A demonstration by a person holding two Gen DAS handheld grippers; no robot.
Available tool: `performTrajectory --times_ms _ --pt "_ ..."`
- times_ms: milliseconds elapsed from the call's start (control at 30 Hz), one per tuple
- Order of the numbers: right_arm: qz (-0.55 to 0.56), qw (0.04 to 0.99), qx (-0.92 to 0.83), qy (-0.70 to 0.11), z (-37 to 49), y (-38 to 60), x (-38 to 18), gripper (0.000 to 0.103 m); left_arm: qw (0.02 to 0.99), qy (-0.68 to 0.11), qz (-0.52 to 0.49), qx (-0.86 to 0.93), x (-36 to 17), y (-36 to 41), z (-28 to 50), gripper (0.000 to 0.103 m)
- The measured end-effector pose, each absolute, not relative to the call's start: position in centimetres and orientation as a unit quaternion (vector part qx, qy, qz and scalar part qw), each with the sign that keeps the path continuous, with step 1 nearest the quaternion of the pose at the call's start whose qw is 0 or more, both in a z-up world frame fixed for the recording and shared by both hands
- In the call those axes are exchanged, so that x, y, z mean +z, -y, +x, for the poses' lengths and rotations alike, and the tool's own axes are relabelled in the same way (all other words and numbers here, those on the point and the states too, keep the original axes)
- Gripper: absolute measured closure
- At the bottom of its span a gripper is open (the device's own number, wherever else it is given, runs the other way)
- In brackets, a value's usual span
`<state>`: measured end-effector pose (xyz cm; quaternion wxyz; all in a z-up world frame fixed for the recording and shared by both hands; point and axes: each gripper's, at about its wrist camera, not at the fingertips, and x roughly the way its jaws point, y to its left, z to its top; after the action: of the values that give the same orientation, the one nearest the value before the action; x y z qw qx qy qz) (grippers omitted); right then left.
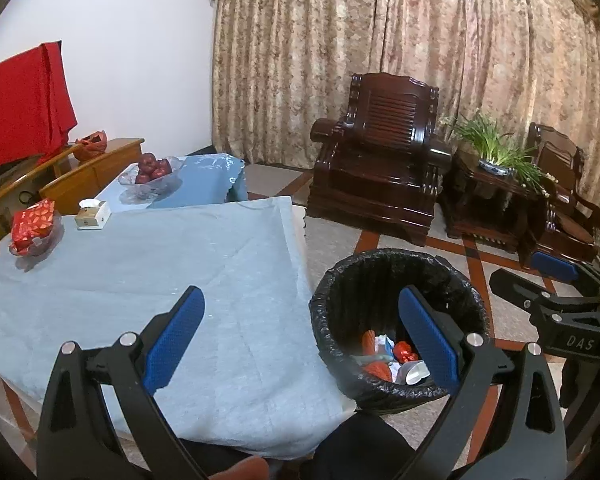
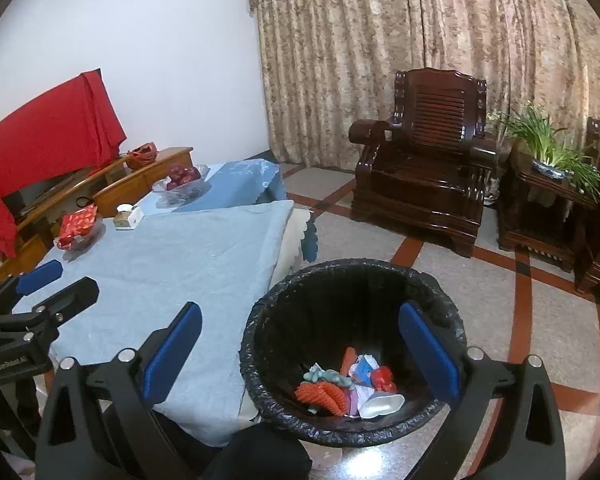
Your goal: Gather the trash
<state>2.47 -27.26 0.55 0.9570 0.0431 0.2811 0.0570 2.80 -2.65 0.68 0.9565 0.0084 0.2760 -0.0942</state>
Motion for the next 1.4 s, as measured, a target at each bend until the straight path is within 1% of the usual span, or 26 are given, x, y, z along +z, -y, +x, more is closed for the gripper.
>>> performTrajectory --times_ms 600,1400 --pt "0.030 0.959 0.069 -0.273 1.7 26.3 1.5 0.006 0.961 -0.265 0.006 -0.081 1.3 1.6 1.3 0.008" --pt "0.029 0.959 0.071 -0.272 1.7 26.0 1.6 0.006 0.961 -0.264 0.006 -0.081 1.3 1.5 1.4 0.008"
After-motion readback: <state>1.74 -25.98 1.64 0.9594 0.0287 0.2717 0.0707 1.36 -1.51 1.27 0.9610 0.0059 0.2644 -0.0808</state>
